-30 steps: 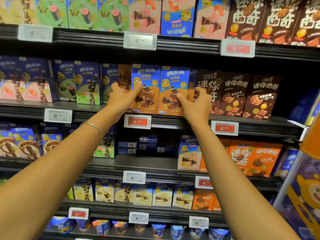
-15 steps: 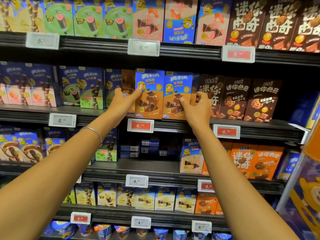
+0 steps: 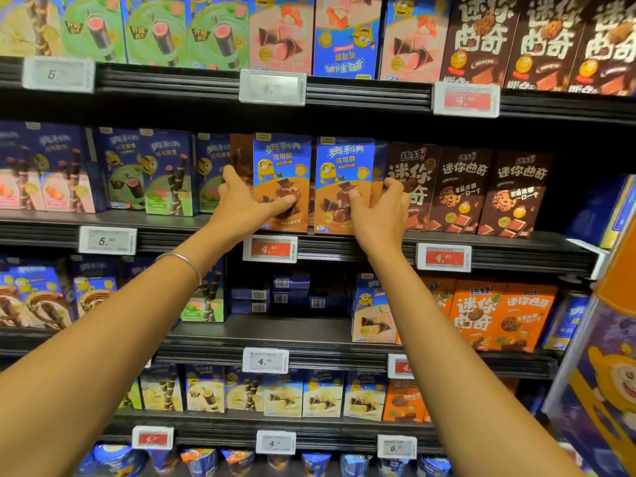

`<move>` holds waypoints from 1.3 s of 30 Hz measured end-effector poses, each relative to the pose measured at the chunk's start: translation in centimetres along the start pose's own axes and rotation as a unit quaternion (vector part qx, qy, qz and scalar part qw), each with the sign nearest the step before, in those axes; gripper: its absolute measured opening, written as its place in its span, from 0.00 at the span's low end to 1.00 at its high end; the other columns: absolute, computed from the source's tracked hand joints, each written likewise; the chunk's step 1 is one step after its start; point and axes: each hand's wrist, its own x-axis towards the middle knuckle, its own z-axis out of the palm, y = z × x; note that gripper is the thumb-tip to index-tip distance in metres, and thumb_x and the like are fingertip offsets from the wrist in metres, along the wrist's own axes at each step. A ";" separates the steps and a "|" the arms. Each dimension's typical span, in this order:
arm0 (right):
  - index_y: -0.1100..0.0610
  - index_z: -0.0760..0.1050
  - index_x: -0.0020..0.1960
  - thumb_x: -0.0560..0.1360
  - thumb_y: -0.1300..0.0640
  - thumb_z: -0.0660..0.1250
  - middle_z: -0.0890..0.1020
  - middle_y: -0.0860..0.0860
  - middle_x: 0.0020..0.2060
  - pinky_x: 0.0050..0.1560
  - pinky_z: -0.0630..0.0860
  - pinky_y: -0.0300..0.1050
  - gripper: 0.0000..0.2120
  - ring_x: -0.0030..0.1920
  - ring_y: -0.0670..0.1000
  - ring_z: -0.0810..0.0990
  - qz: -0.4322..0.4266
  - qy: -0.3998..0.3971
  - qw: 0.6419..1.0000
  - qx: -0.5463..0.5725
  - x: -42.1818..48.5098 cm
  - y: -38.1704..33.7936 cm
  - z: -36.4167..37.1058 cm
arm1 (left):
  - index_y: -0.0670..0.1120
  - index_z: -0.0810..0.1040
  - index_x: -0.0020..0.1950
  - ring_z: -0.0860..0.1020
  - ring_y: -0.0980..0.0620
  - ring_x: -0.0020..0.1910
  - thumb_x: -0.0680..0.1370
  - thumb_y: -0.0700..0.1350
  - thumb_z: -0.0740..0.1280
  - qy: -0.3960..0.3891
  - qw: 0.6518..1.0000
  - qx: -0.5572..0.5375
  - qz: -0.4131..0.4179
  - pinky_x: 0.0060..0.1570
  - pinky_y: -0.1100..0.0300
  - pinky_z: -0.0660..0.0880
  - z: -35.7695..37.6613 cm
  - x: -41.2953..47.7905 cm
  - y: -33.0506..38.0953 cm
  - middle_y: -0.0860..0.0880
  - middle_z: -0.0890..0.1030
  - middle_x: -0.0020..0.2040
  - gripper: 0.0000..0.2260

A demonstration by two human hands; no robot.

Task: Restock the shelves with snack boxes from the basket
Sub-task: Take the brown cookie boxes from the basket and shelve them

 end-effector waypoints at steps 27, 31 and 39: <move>0.44 0.75 0.52 0.81 0.43 0.64 0.81 0.50 0.59 0.56 0.79 0.45 0.06 0.62 0.49 0.80 0.076 -0.122 0.954 0.263 1.7 3.1 -12.7 | 0.45 0.66 0.81 0.70 0.47 0.77 0.79 0.64 0.63 0.183 0.960 -0.157 0.141 0.77 0.47 0.68 7.0 -9.3 7.1 0.49 0.69 0.76 0.35; 0.41 0.75 0.52 0.80 0.41 0.63 0.81 0.45 0.59 0.60 0.78 0.48 0.06 0.61 0.45 0.80 0.080 -0.133 0.947 0.280 0.3 5.1 -15.5 | 0.47 0.64 0.82 0.60 0.42 0.83 0.79 0.68 0.60 0.182 0.965 -0.099 0.163 0.83 0.45 0.55 7.6 -10.2 5.8 0.43 0.69 0.80 0.38; 0.49 0.74 0.63 0.82 0.42 0.62 0.81 0.49 0.61 0.64 0.78 0.52 0.15 0.61 0.48 0.80 0.140 -0.141 0.938 0.285 -4.2 5.0 -17.1 | 0.49 0.67 0.78 0.79 0.57 0.61 0.83 0.61 0.64 0.088 0.976 -0.117 0.162 0.69 0.52 0.77 4.8 -9.9 4.4 0.61 0.77 0.56 0.27</move>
